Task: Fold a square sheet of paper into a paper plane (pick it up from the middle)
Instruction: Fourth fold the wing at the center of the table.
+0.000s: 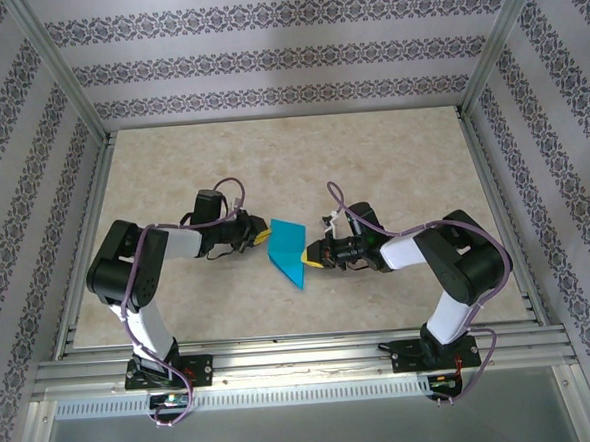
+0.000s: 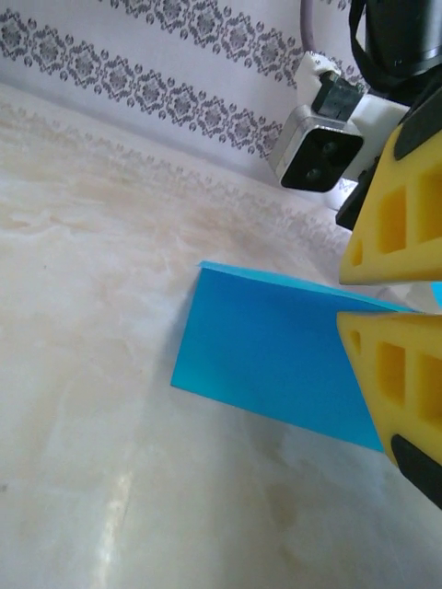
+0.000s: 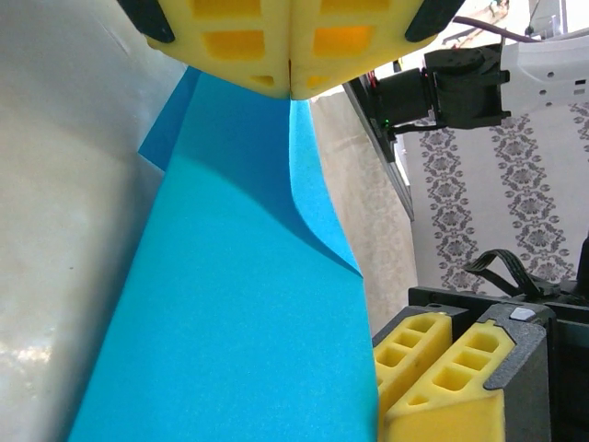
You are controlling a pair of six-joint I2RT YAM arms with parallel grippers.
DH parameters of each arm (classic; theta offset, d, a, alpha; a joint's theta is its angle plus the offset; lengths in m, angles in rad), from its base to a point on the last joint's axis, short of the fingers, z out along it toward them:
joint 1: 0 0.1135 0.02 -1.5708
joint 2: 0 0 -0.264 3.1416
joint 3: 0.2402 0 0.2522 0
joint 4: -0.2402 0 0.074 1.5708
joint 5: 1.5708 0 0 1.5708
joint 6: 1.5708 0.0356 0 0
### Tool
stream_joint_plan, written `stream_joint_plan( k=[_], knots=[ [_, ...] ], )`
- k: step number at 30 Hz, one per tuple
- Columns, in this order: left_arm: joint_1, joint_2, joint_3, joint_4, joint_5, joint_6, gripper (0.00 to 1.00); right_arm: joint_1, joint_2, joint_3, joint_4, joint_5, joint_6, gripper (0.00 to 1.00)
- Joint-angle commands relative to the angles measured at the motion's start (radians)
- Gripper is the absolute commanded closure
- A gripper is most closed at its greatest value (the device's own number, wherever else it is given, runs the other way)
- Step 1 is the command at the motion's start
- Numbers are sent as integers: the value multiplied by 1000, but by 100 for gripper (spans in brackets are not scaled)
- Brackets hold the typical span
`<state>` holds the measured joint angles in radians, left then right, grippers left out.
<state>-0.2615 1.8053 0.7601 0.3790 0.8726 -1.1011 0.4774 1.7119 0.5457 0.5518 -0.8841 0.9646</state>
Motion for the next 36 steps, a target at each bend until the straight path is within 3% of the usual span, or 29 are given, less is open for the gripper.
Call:
stream_joint_plan(
  k=[1,14,24,32,36],
  knots=[
    [1,6,-24,82,43,-30,79,-11,-4,-13,35,-11,5,97],
    [1,14,-3,22,55,12,85,-13,2,-9,39,-18,3,96],
    [1,-8,-17,27,25,7,100,-13,-12,-21,31,-9,0,89],
    [1,-131,-35,-89,-68,55,100,-14,-129,-62,-98,139,-50,76],
    [-1,-194,-75,-80,-116,33,100,-13,-244,-86,-248,292,-112,68]
  ],
)
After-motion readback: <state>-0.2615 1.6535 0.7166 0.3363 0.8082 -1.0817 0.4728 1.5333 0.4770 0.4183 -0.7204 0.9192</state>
